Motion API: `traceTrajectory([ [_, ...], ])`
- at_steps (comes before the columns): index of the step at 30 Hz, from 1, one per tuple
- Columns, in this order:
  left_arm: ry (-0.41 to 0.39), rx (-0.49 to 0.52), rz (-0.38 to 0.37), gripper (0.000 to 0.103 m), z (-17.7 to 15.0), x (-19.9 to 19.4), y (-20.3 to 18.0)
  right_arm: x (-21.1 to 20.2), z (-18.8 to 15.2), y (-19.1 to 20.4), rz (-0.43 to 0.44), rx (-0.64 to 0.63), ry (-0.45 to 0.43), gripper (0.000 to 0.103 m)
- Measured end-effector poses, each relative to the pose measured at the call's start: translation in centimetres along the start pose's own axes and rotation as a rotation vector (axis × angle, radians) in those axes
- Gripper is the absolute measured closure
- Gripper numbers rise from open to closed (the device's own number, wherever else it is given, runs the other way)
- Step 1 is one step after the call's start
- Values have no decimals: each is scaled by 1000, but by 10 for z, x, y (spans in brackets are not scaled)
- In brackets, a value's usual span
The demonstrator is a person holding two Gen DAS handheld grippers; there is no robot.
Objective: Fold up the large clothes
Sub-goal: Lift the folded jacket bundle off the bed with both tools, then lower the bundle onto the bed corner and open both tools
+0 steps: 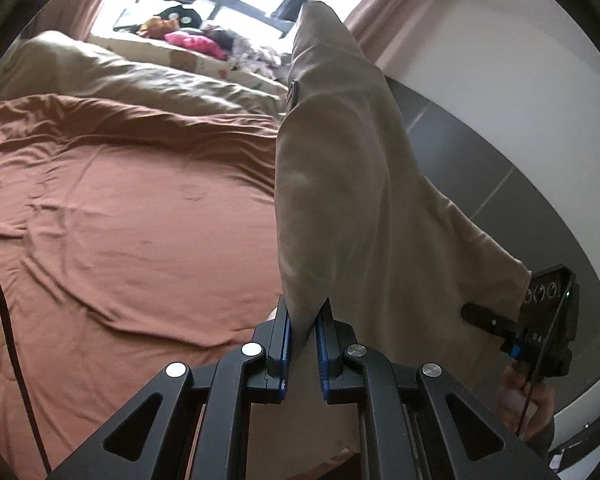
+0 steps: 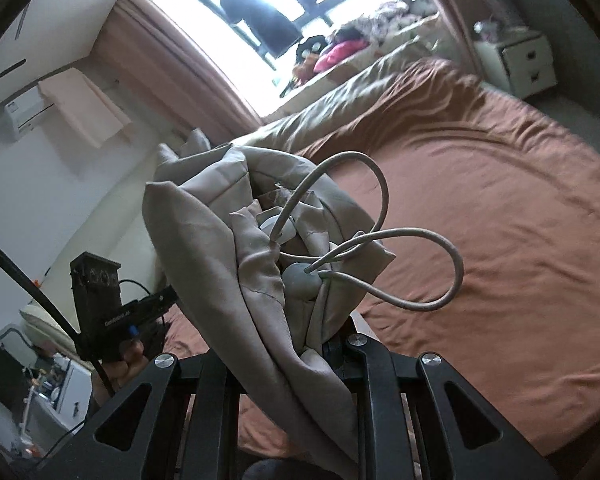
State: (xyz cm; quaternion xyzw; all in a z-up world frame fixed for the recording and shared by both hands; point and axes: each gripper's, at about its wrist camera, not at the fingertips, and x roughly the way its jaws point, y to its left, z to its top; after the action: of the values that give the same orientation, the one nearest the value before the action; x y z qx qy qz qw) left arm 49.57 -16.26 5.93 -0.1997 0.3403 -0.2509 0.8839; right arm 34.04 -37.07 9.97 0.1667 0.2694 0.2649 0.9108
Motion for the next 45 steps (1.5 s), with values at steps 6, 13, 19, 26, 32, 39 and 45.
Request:
traceTrajectory([
  [6, 2, -4, -86, 92, -2, 35, -71, -86, 16, -11, -117, -27, -52, 90],
  [13, 44, -9, -170, 93, -10, 85, -136, -172, 27, -26, -250, -50, -86, 90],
  [19, 89, -14, -229, 93, -25, 125, -184, -224, 30, -24, -350, -55, -90, 90],
  [26, 189, -55, -265, 94, -41, 186, -210, -217, 44, -3, -476, -19, -31, 90],
  [32, 276, -90, -238, 94, -44, 257, -187, -165, 65, -11, -565, 30, 53, 90],
  [39, 322, -97, -166, 94, -27, 316, -152, -86, 110, -36, -622, 47, 152, 90],
  [45, 373, -143, -112, 94, -32, 368, -111, -21, 136, -62, -690, 35, 232, 85],
])
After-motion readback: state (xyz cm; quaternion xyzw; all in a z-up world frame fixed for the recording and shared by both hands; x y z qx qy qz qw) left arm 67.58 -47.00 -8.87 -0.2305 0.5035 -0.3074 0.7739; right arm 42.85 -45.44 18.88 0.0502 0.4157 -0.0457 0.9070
